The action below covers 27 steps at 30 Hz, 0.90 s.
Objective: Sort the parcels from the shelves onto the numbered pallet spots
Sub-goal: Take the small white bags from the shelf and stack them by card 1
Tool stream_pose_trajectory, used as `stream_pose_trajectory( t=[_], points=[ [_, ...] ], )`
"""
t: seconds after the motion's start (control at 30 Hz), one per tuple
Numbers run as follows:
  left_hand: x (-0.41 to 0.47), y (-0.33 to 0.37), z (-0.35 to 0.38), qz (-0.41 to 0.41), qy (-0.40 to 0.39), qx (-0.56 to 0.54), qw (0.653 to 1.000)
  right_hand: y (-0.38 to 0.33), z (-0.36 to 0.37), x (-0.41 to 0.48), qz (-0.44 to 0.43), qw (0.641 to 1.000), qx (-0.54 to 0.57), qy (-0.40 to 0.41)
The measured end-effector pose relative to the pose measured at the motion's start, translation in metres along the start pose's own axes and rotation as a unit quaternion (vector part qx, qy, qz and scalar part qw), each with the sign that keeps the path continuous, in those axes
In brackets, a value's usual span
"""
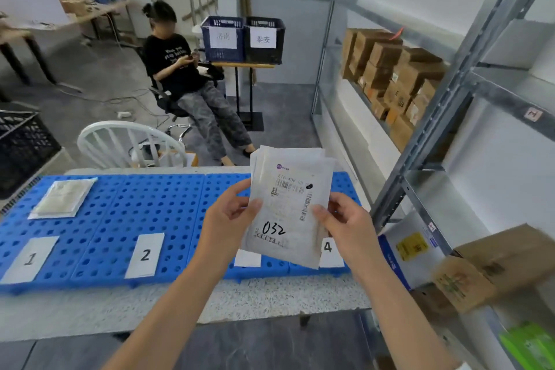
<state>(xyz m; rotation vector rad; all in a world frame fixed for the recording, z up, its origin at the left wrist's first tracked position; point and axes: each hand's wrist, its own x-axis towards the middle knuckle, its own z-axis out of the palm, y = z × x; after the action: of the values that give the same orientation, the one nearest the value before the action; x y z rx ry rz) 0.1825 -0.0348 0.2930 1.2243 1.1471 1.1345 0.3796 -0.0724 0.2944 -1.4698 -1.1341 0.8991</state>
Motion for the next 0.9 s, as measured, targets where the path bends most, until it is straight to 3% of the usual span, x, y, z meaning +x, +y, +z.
stream_pose_trajectory(
  t=[0.2,0.53,0.9],
  points=[
    [-0.005,0.001,-0.094,0.014,0.058,-0.012,0.998,-0.025,0.099,-0.003,0.001,1.000,0.013,-0.027],
    [-0.024,-0.007,-0.310,0.004,0.189,-0.025,0.982,-0.062,0.323,-0.024,0.000,0.989,0.026,-0.143],
    [-0.023,-0.028,-0.471,-0.014,0.233,0.006,0.972,-0.060,0.490,-0.040,-0.009,0.978,0.018,-0.208]
  ],
)
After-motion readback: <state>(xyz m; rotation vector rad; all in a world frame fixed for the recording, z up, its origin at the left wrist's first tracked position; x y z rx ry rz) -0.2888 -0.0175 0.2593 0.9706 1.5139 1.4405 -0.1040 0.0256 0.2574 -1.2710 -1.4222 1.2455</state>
